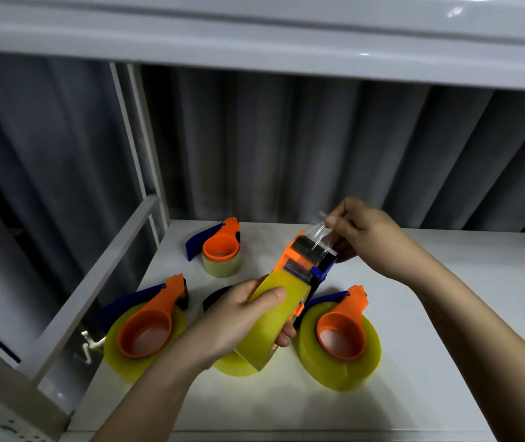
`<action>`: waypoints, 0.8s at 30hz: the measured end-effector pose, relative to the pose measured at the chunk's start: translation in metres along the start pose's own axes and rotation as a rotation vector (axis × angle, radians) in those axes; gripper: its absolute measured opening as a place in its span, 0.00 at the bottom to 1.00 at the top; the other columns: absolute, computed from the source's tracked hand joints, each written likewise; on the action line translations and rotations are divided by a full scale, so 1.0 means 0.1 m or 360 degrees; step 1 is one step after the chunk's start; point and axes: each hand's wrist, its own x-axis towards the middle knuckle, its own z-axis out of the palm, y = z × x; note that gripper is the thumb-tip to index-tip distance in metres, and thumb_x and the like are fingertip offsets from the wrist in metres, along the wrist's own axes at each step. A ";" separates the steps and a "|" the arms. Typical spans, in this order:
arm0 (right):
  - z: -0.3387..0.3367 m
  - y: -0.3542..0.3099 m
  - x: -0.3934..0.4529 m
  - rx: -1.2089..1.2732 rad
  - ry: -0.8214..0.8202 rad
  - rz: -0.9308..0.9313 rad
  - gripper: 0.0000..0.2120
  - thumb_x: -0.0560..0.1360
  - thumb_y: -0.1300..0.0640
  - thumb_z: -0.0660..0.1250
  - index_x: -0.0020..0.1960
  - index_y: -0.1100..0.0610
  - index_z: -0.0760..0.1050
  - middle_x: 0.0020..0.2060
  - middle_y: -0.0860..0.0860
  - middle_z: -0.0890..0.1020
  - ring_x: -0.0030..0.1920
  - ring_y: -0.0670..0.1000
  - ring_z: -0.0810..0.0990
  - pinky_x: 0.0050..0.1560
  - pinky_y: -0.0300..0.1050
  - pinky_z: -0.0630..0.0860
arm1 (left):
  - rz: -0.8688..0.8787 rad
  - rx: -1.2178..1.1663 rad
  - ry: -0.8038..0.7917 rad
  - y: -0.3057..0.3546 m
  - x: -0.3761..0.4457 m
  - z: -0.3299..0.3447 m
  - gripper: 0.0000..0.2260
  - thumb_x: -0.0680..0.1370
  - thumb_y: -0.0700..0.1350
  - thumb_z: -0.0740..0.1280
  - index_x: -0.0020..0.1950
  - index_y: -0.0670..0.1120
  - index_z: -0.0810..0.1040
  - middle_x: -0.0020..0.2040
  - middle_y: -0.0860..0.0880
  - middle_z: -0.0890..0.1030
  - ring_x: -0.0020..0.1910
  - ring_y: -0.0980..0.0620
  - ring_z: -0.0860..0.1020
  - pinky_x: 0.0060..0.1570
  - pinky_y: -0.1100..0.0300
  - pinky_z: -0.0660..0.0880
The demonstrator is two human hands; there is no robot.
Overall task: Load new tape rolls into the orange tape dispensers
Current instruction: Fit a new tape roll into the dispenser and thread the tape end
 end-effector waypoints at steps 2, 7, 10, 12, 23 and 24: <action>-0.03 0.01 0.02 0.0157 -0.0007 0.0045 0.07 0.81 0.58 0.58 0.44 0.55 0.69 0.33 0.50 0.82 0.29 0.46 0.81 0.31 0.38 0.79 | 0.0001 0.0002 -0.0102 -0.01 0.00 -0.04 0.10 0.80 0.44 0.60 0.57 0.43 0.77 0.44 0.41 0.84 0.40 0.48 0.83 0.44 0.59 0.80; -0.07 0.01 0.07 0.0372 -0.0098 0.0108 0.07 0.81 0.60 0.58 0.45 0.58 0.68 0.33 0.53 0.82 0.28 0.46 0.81 0.29 0.37 0.79 | -0.0011 -0.0043 -0.0049 0.05 -0.04 0.00 0.08 0.80 0.39 0.59 0.55 0.41 0.76 0.39 0.43 0.85 0.35 0.52 0.83 0.38 0.64 0.79; -0.06 0.04 0.08 0.0404 -0.0148 0.0127 0.07 0.81 0.59 0.57 0.45 0.57 0.68 0.33 0.54 0.82 0.29 0.47 0.81 0.30 0.39 0.79 | -0.0014 -0.0051 0.0151 0.07 -0.03 0.07 0.10 0.80 0.43 0.60 0.40 0.45 0.76 0.22 0.52 0.79 0.21 0.61 0.77 0.25 0.71 0.73; -0.06 0.05 0.07 0.0393 -0.0166 0.0104 0.06 0.81 0.58 0.57 0.46 0.58 0.68 0.33 0.54 0.83 0.30 0.49 0.82 0.32 0.40 0.80 | -0.0001 0.0030 0.0256 0.05 0.05 0.13 0.14 0.78 0.51 0.63 0.40 0.42 0.78 0.24 0.48 0.79 0.23 0.56 0.78 0.29 0.65 0.77; -0.09 0.15 -0.03 0.0561 -0.0191 0.0091 0.06 0.81 0.60 0.57 0.46 0.60 0.68 0.36 0.56 0.81 0.31 0.48 0.82 0.34 0.39 0.81 | -0.0022 0.0031 0.0298 0.00 0.08 0.16 0.15 0.80 0.49 0.60 0.47 0.38 0.79 0.32 0.41 0.83 0.29 0.49 0.81 0.44 0.47 0.78; -0.09 0.16 -0.03 0.0557 -0.0172 0.0086 0.06 0.81 0.60 0.57 0.46 0.60 0.68 0.36 0.56 0.81 0.31 0.48 0.82 0.34 0.39 0.81 | -0.0038 0.0019 0.0269 0.02 0.07 0.16 0.14 0.80 0.48 0.60 0.47 0.38 0.78 0.32 0.41 0.82 0.28 0.49 0.80 0.44 0.47 0.78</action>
